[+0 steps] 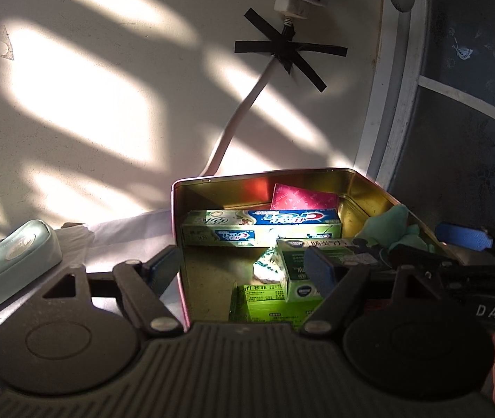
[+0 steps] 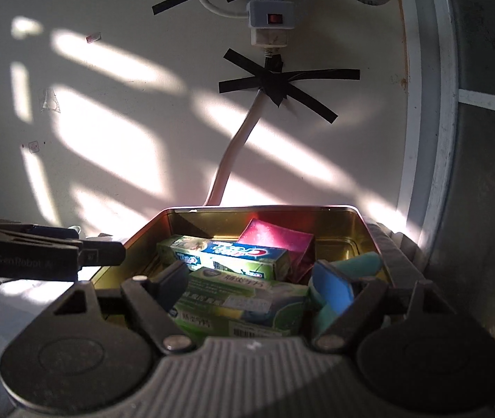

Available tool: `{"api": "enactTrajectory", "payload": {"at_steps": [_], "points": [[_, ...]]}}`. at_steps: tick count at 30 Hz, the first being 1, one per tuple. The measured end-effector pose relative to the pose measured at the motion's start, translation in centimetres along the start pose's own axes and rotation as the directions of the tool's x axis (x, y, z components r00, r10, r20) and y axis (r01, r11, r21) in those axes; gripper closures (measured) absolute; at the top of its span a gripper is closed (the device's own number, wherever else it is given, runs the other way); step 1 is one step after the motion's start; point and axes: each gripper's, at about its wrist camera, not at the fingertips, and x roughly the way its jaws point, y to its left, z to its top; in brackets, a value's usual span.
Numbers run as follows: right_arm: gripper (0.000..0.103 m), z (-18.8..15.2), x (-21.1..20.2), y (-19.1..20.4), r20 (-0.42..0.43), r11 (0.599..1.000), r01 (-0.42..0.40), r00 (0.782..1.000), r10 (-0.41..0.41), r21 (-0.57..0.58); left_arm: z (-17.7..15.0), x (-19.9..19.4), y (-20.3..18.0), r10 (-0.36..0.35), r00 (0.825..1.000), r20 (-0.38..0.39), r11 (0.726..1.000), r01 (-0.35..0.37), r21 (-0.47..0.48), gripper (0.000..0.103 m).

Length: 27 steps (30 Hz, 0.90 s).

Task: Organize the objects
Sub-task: 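Lower the Crest box into the tin and open the right gripper, then move the left gripper toward the mint-green pencil case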

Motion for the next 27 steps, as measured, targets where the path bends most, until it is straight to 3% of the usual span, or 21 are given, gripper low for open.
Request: {"api": "enactTrajectory", "payload": {"at_steps": [6,12,27], "points": [[0.021,-2.8,-3.5,2.0,0.030,0.996,-0.021,0.999,0.018,0.081,-2.7,-2.9,-0.1,0.028,1.000,0.010,0.998,-0.029,0.063,0.023],[0.021,-3.6,-5.3,4.2,0.035,0.996,-0.029,0.999,0.026,0.082,-4.8,-4.7,0.7,0.056,0.998,0.016,0.995,-0.057,0.083,0.021],[0.020,-4.3,-6.7,6.5,0.020,0.994,-0.047,0.999,0.045,0.102,-7.8,-6.6,2.4,0.029,1.000,0.001,0.995,-0.029,0.092,0.021]]}}
